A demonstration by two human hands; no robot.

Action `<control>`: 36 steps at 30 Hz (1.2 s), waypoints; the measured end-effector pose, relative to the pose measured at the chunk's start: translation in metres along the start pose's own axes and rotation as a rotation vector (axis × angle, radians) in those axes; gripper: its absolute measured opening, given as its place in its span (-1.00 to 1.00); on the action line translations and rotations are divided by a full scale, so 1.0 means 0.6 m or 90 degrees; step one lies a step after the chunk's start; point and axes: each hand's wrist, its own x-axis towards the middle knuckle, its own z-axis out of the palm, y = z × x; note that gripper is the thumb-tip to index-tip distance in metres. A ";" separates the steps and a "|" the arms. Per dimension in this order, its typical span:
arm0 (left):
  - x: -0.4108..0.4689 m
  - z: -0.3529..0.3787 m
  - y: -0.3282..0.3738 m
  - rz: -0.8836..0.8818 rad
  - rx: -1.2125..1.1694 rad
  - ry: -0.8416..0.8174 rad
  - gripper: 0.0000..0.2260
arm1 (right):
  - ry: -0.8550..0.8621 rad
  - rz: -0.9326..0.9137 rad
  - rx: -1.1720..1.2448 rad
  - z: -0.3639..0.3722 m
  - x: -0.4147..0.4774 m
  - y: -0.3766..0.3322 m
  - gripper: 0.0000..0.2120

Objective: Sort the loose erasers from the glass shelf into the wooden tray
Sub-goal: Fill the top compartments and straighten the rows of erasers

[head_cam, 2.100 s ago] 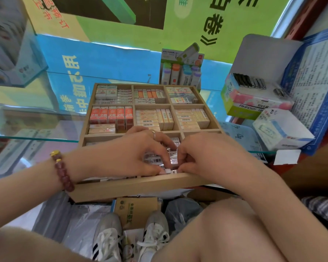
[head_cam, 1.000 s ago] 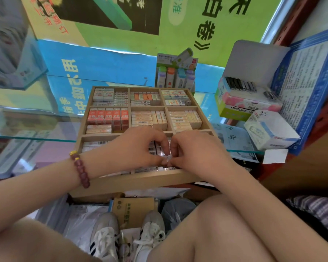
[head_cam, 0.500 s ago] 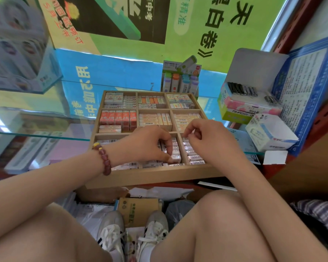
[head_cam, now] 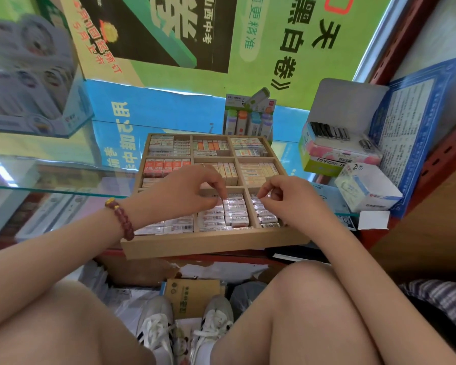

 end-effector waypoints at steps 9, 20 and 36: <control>-0.017 0.030 0.016 0.075 0.068 -0.111 -0.87 | -0.173 -0.108 -0.168 -0.006 -0.013 -0.037 -0.94; 0.014 0.033 0.038 0.003 0.229 -0.153 -0.87 | -0.208 -0.189 -0.481 -0.004 0.004 -0.092 -0.93; 0.027 0.024 0.068 0.013 0.360 -0.201 -0.85 | -0.249 -0.137 -0.330 -0.006 0.012 -0.062 -0.96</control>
